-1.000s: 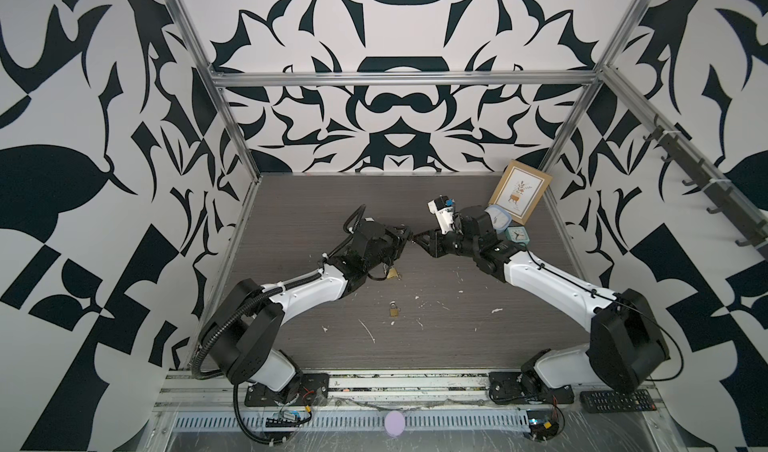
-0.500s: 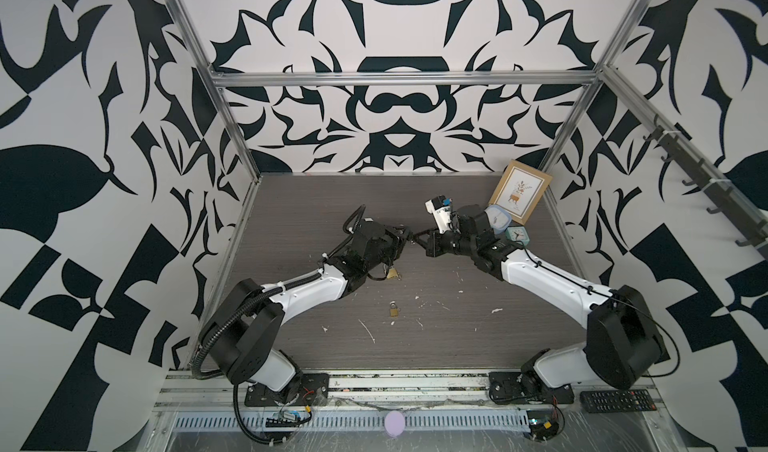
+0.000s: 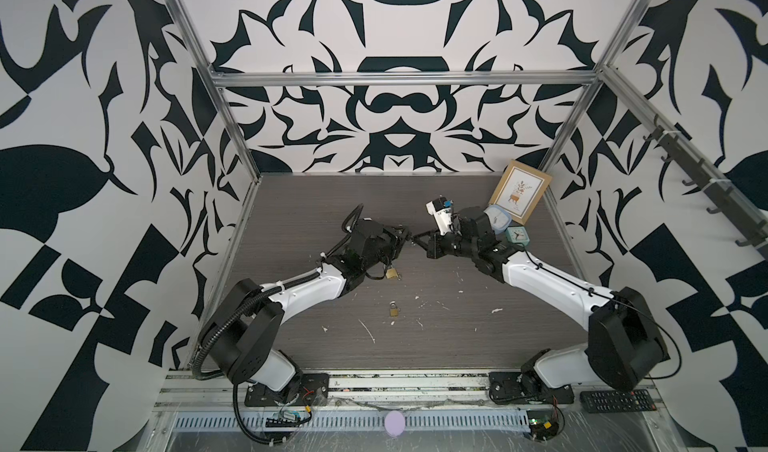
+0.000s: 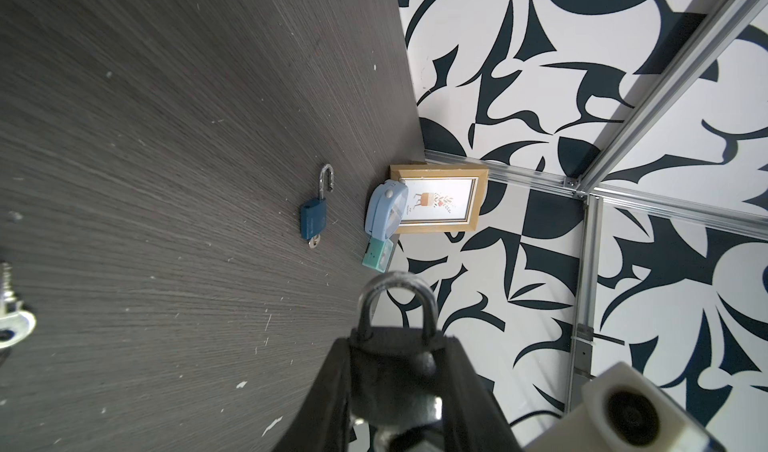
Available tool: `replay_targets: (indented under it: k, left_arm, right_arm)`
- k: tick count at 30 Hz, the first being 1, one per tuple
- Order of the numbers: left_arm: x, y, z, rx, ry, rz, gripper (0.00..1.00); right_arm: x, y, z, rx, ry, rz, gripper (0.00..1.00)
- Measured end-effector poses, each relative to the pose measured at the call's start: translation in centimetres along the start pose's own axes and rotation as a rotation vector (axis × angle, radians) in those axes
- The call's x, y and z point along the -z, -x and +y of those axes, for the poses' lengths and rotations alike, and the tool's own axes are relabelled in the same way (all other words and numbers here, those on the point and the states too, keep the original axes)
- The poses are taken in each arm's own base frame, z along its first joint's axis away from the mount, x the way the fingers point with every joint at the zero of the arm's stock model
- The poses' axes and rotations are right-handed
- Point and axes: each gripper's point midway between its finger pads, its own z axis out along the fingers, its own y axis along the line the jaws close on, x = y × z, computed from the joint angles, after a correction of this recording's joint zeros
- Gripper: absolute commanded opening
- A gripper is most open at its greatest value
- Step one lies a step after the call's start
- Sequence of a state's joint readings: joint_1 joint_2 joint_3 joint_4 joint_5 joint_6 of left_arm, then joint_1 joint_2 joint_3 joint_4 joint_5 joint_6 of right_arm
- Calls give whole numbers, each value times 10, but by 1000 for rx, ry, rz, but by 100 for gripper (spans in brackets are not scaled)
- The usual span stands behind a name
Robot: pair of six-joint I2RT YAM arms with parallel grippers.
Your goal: Lock with the key
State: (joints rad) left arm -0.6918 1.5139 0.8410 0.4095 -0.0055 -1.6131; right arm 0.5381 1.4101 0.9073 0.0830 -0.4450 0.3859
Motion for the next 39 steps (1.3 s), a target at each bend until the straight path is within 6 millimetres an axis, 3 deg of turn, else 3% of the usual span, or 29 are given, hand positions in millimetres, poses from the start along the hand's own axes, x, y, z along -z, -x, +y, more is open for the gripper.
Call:
replay_targets:
  k: [7,9,12,16,18,20,25,28,30,39]
  left_arm:
    - [16,99,3,-17,15,-225,0]
    - [20,114,6,-74,59,-253,0]
    - [20,116,-2,-219,162,-224,0]
    - [4,113,-43,-486,240,-143,0]
    - [-5,113,-45,-593,288,-99,0]
    - [-14,113,-27,-662,364,-47,0]
    - [-34,109,59,-752,613,122,0]
    - [-41,106,92,-787,704,198,0]
    - [-48,104,101,-811,727,227,0]
    - [-79,100,102,-877,717,263,0]
  right_arm:
    - [28,-52,-7,-36,-23,54,0]
    - [35,-57,-7,-41,-35,48,0]
    - [42,-55,-8,-51,-53,26,0]
    - [42,-51,-11,-74,-76,7,0]
    - [39,-52,-15,-89,-84,12,0]
    - [35,-56,-18,-108,-91,26,0]
    - [24,-63,-27,-145,-109,65,0]
    - [21,-62,-28,-156,-111,67,0]
    - [21,-60,-27,-157,-109,64,0]
    - [13,-58,-29,-165,-111,77,0]
